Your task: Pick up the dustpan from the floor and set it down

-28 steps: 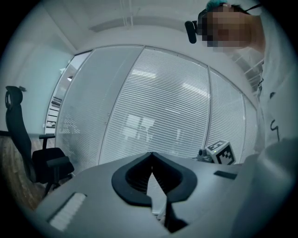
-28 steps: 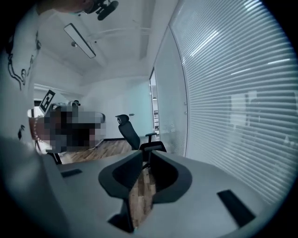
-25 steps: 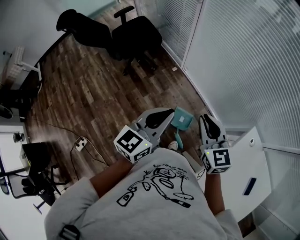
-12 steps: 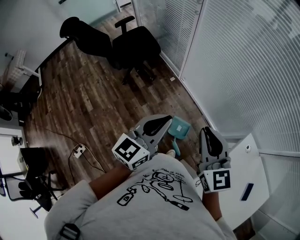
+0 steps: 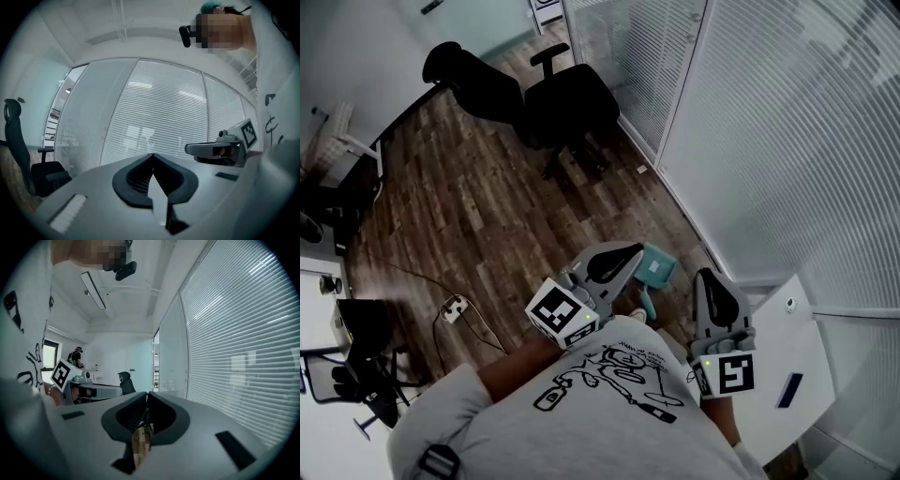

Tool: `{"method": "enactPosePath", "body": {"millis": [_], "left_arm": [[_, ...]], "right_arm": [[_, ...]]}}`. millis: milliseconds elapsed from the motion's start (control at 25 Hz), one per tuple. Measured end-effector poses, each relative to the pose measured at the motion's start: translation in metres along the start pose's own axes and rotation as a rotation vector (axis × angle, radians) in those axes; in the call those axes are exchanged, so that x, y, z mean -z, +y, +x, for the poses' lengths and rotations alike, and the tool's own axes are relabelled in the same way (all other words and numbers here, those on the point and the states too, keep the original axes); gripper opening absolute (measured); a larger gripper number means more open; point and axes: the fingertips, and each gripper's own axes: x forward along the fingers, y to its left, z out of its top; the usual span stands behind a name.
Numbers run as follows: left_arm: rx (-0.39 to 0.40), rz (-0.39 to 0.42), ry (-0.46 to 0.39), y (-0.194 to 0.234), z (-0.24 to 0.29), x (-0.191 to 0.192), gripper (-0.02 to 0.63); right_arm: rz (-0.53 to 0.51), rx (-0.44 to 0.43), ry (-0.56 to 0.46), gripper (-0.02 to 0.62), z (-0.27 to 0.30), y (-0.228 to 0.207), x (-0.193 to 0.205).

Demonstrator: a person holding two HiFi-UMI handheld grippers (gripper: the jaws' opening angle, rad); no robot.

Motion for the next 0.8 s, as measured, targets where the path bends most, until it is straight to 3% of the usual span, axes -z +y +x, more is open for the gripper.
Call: {"method": "enactPosePath", "body": {"millis": [800], "left_arm": [[0.007,-0.003,0.03,-0.002,0.0,0.014,0.002]], "right_arm": [[0.045,-0.019,0.051,0.017,0.001,0.006,0.012]]}}
